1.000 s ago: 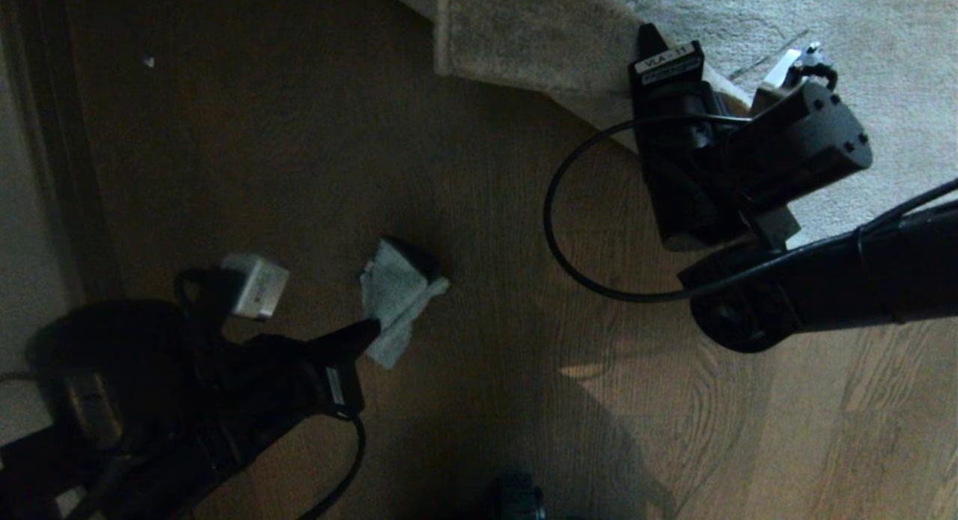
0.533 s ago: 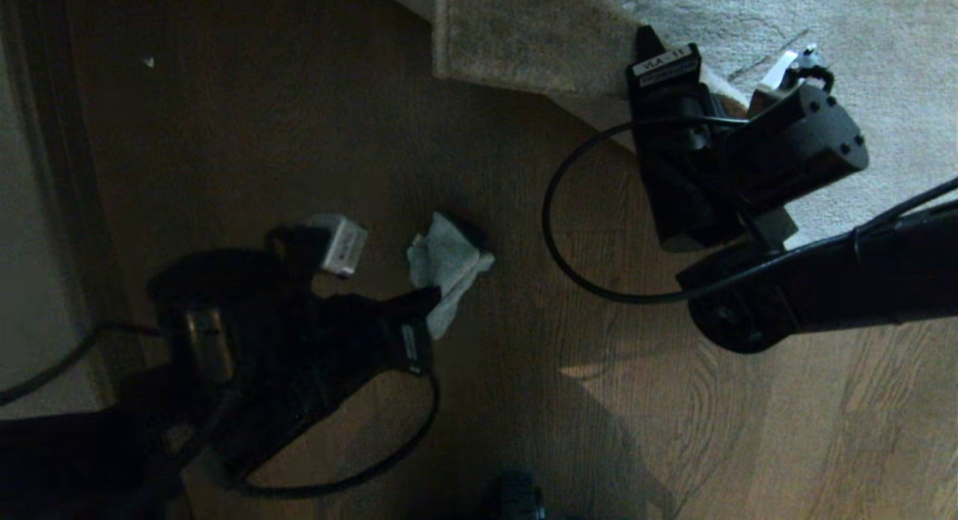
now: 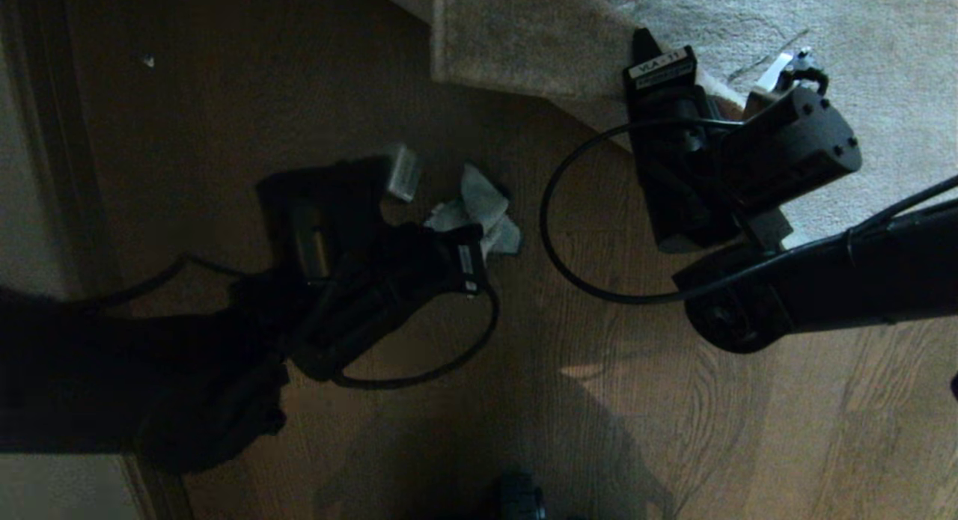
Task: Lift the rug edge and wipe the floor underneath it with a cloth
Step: Wipe the floor under the carpet with a rag
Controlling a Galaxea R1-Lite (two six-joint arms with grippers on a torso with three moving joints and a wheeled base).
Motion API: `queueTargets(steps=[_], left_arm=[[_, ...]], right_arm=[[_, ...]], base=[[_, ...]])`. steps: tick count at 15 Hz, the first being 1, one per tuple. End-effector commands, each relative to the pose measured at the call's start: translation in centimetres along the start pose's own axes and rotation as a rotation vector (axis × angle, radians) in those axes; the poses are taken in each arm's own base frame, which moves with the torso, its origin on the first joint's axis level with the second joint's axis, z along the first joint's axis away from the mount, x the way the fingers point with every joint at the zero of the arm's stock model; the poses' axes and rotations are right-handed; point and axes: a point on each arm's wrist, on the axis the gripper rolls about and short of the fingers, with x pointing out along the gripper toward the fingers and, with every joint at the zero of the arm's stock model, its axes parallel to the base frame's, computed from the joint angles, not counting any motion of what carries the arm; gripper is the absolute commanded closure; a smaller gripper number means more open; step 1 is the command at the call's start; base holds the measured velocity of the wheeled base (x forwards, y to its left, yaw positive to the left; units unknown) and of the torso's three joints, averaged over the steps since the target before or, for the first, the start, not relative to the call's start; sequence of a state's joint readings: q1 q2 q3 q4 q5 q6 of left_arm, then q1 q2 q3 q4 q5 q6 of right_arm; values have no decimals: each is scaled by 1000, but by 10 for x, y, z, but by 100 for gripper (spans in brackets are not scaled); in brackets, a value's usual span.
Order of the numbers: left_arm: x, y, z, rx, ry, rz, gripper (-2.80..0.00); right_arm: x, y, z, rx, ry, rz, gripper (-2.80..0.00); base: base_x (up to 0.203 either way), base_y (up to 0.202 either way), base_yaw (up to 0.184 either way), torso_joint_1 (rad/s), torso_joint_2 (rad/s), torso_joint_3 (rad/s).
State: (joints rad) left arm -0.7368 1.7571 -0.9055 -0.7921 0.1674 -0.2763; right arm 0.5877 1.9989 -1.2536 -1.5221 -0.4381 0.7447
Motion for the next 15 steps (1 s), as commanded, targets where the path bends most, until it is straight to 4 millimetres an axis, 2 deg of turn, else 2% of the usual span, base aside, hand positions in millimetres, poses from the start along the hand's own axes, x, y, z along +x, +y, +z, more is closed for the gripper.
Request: queueTargets(steps=[1,4,10,15], left_arm=[[16,-3,3,-5,-14,0,0],[24,9,7,-7,-21,21,0],[26,51,20,-13,-50,102,0],[27,79,49,-17,-143,153,0]], right_arm=[[0,3,3,23,-32,26,0],[0,5,4,24,-36,29,0],[-1,4,3,10,-33,28,0],[-2,4,1,12,-26,27,0]], base=[[0,0,0,0,0,0],[0,0,0,0,0,0],[0,0,0,0,0,0],[0,0,0,0,0,0]])
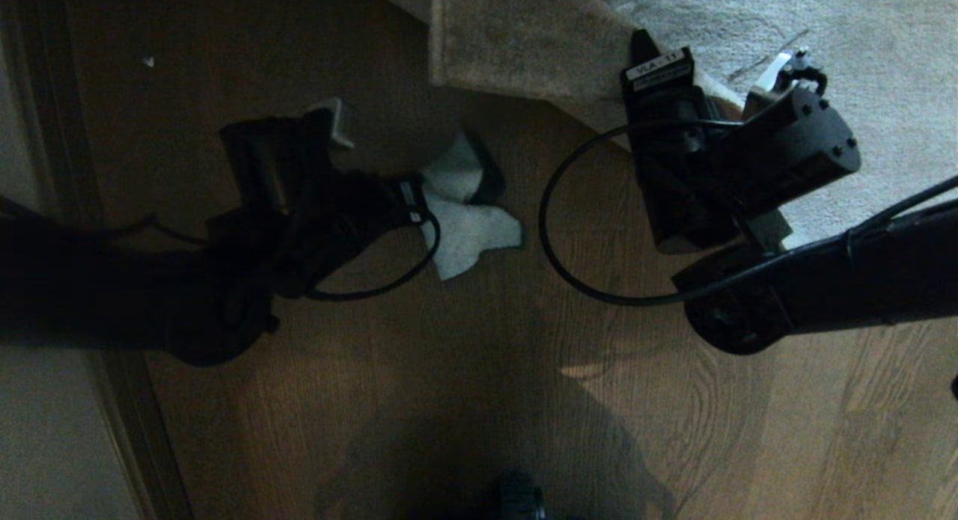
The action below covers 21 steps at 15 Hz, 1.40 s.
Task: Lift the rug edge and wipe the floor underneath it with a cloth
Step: Wipe the floor under the carpet with a rag
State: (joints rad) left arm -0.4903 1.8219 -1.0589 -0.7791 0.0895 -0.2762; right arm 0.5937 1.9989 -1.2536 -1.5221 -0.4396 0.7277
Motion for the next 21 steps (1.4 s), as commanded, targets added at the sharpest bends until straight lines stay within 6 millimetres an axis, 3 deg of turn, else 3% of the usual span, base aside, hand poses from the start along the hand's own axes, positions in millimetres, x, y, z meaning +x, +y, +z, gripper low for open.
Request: queueTargets(steps=[1,11,18,21], left_arm=[[1,12,12,-3,-39,19,0],[-27,42,49,0,-132,108,0],[-76,72,54,9,-133,194,0],[-96,82,48,9,-113,235,0]], right_arm=[[-1,3,2,26,-28,27,0],[-3,8,1,36,-23,33,0],[-6,12,-3,48,-9,39,0],[-6,11,-5,46,-6,38,0]], base=[[0,0,0,0,0,0],[0,0,0,0,0,0],[0,0,0,0,0,0],[0,0,0,0,0,0]])
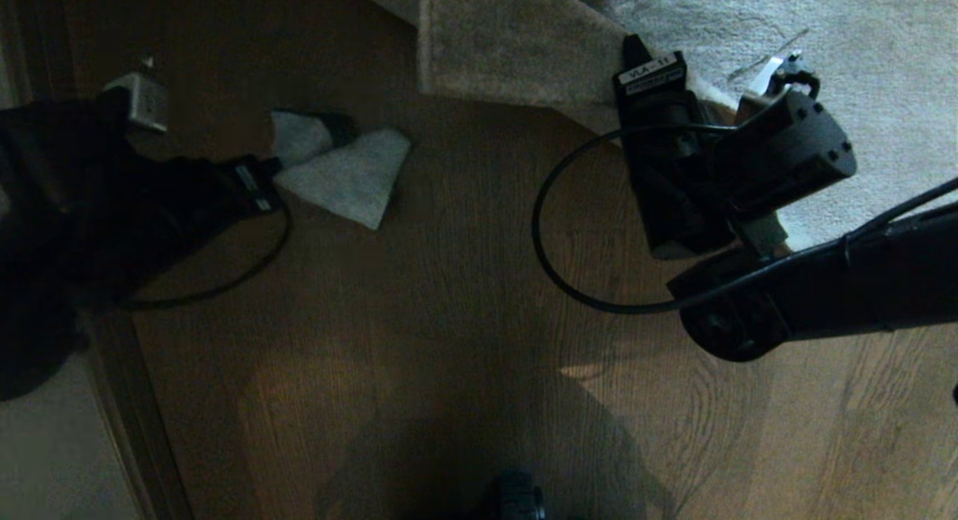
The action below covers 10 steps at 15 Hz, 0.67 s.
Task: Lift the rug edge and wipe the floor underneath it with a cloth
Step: Wipe the floor under the carpet with a rag
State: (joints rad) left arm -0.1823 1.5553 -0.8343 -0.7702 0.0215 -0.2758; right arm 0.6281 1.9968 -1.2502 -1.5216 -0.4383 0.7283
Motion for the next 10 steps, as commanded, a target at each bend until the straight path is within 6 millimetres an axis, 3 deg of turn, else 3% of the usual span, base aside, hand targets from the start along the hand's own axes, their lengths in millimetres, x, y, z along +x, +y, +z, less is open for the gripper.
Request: queueTargets(steps=[1,10], left_arm=[[-20,7,1,-1,-7,23,0],[-97,19,-27,0,56,66,0]], right_arm=[[0,2,2,24,-32,27,0],[0,2,2,27,-32,27,0]], base=[[0,0,0,0,0,0],[0,0,0,0,0,0]])
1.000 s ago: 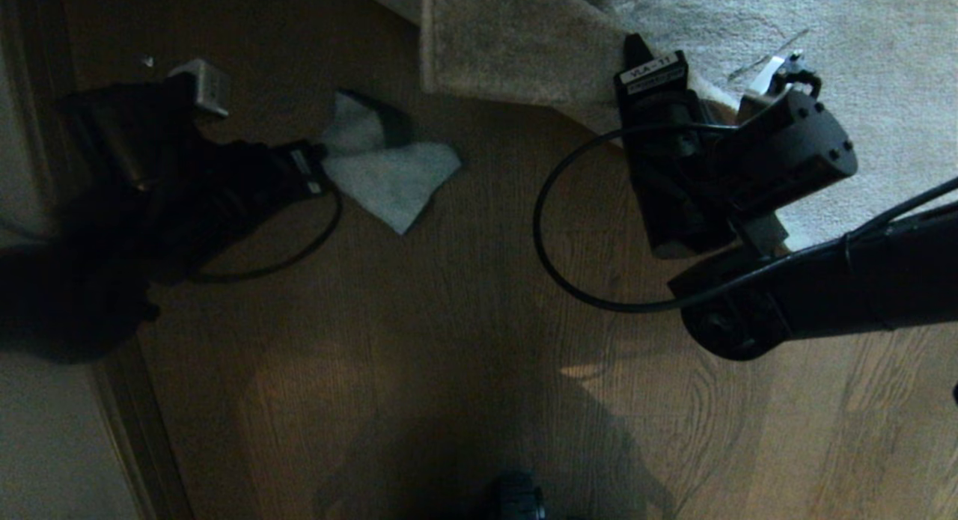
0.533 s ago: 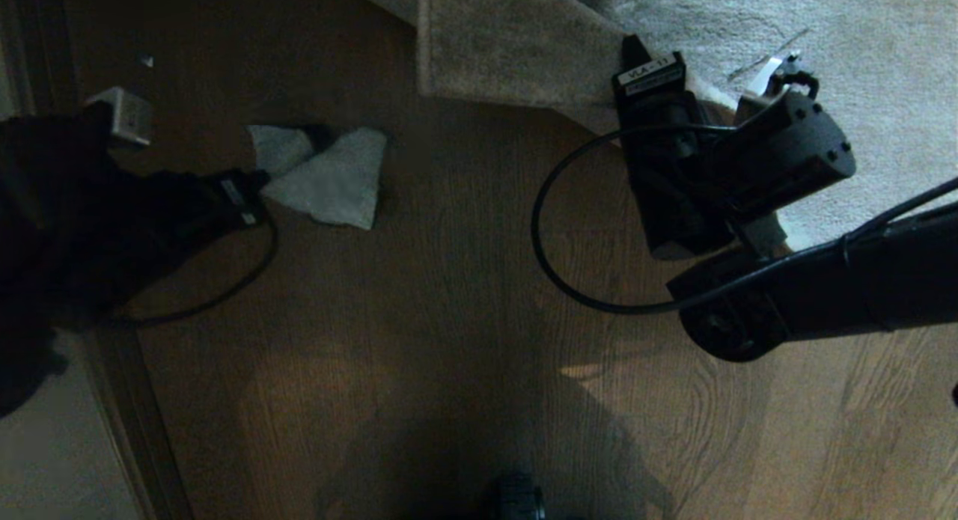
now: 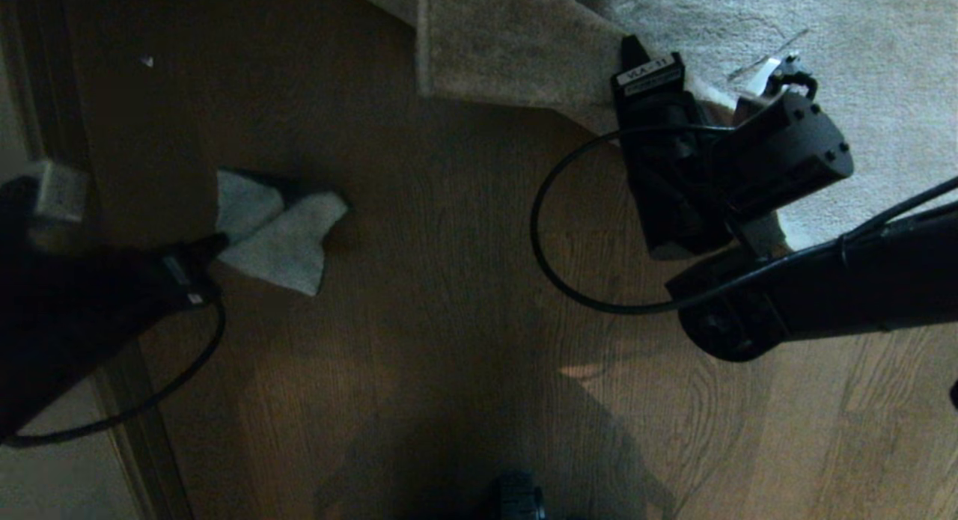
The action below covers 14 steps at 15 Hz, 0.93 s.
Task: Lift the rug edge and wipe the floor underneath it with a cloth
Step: Wipe the floor under the carpet with a rag
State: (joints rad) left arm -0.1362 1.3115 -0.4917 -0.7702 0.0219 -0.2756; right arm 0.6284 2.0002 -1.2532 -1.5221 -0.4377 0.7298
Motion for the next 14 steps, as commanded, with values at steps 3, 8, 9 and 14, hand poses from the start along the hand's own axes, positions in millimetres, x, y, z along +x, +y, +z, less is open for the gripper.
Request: queueTargets(steps=[3,8,9,14], left_arm=[[-40,4,-12,4,-15,-1,0],[-83,11,-31,27,17,7,0],[-91,12,-35,31,21,7,0],[-139,19,-56,78,46,11,0]], right_arm=[[0,4,3,27,-36,29,0],[0,3,3,32,-32,31,0],[0,3,3,34,-32,31,0],[0,2,2,35,-29,31,0]], base=[[0,0,0,0,0,0],[0,0,0,0,0,0],[0,0,0,0,0,0],[0,0,0,0,0,0]])
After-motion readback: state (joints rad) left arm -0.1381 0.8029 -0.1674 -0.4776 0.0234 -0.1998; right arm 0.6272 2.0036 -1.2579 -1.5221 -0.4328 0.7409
